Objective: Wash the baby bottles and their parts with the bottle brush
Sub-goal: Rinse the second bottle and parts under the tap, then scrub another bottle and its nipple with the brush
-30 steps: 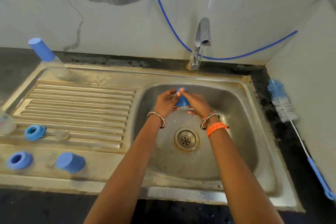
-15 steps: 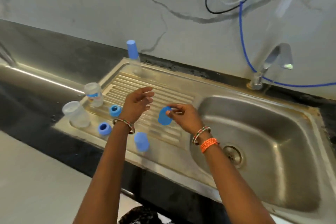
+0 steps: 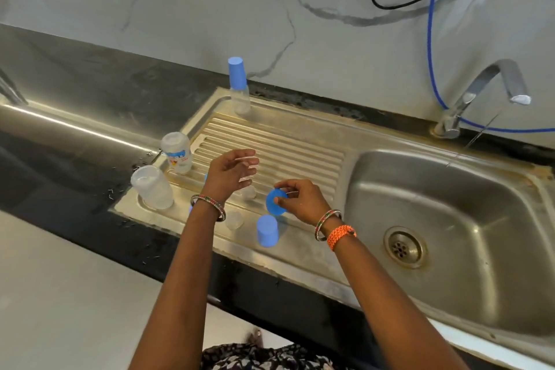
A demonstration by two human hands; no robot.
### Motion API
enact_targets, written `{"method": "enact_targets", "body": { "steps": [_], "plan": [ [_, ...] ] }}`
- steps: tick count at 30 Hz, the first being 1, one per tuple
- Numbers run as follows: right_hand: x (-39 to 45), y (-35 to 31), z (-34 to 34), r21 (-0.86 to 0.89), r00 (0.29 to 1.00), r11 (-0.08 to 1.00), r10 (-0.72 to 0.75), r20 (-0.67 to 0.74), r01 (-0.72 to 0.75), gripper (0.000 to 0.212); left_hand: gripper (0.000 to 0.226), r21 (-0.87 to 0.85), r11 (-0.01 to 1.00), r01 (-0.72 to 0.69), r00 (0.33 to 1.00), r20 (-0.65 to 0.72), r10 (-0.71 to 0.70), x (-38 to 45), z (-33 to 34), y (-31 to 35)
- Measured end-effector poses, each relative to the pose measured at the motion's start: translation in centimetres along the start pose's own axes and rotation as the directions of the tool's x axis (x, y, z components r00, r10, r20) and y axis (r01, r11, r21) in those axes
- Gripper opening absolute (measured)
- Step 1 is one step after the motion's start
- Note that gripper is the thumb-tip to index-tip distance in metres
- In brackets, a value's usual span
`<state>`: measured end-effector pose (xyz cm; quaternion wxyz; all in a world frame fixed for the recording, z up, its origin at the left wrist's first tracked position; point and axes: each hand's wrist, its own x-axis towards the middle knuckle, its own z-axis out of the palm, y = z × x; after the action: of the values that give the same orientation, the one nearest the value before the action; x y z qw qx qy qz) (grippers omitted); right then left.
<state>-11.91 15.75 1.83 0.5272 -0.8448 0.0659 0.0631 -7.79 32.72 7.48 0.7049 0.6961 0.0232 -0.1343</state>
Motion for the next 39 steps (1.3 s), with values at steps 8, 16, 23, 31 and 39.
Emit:
{"method": "enact_targets", "body": {
  "steps": [8, 16, 23, 31, 39],
  "plan": [
    [-0.5, 0.0, -0.5, 0.01, 0.994, 0.999, 0.037, -0.102, -0.036, 0.034, 0.025, 0.046, 0.998, 0.03, 0.998, 0.061, -0.032, 0.6, 1.8, -0.4],
    [-3.0, 3.5, -9.3, 0.008, 0.882, 0.995, 0.092, -0.463, -0.099, 0.011, 0.029, 0.029, 1.0, -0.005, 0.983, 0.183, 0.0, 1.9, 9.6, 0.2],
    [-6.8, 12.9, -22.3, 0.194, 0.726, 0.895, 0.441, -0.528, -0.403, 0.022, 0.029, 0.221, 0.965, 0.141, 0.845, 0.481, -0.234, 2.8, 23.6, -2.8],
    [0.1, 16.3, -33.9, 0.134, 0.681, 0.909, 0.387, -0.622, -0.395, 0.057, 0.025, 0.255, 0.904, 0.343, 0.745, 0.512, -0.428, 7.1, 36.5, -2.9],
    [8.0, 14.3, -35.1, -0.169, 0.76, 0.903, 0.218, -0.613, -0.395, 0.063, 0.032, 0.087, 0.867, 0.49, 0.75, 0.465, -0.47, 10.5, 40.4, -4.7]
  ]
}}
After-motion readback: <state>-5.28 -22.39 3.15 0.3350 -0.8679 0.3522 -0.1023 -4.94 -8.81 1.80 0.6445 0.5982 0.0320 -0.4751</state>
